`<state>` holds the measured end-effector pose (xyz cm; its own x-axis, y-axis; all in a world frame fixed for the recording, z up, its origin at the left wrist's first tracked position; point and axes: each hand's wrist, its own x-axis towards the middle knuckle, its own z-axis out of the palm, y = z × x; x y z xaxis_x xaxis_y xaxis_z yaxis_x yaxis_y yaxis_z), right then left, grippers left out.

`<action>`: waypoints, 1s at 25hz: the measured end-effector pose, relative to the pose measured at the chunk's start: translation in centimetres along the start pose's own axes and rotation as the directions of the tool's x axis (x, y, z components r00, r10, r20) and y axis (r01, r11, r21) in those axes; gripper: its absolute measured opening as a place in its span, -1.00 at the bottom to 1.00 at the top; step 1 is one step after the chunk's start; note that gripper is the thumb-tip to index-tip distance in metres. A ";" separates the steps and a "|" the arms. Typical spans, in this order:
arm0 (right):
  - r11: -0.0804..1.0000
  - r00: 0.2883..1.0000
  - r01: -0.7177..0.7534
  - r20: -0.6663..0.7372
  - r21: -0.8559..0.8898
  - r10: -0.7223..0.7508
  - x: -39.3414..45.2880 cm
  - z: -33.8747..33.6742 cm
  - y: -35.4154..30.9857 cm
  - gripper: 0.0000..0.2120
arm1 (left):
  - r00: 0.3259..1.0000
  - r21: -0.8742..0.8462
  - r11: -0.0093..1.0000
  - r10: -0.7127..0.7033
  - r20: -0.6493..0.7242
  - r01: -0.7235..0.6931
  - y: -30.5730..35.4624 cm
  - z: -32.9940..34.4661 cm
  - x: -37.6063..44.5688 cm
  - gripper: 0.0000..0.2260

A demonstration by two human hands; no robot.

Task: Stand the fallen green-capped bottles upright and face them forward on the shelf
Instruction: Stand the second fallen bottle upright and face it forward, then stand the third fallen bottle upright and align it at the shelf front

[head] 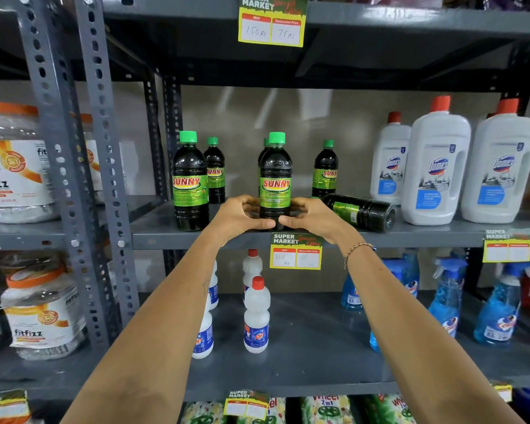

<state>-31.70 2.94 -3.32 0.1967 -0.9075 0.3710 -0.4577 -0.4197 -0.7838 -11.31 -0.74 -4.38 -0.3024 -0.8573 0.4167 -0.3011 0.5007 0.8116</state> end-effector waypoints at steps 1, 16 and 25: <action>1.000 1.000 0.001 0.000 -0.008 -0.001 -0.1 0.0 -0.1 -0.55 | 1.000 -0.003 1.000 -0.002 0.000 0.002 0.0 -0.1 -0.1 -0.41; 0.992 0.931 -0.024 -0.360 0.121 0.066 -5.0 -2.6 -0.7 -0.70 | 0.775 0.113 0.965 0.258 -0.578 -0.237 0.3 5.0 -7.6 -0.79; 0.884 0.814 -0.307 -0.579 -0.353 0.052 -4.7 -10.8 0.2 -0.58 | 0.781 0.659 0.666 0.595 -0.188 -0.349 2.1 16.2 -2.2 -0.79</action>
<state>-42.06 7.25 0.16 -0.3652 -0.7514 0.5495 -0.7709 -0.0867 -0.6310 -25.93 4.11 -10.18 -0.2452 -0.3943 0.8857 -0.6909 0.7120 0.1257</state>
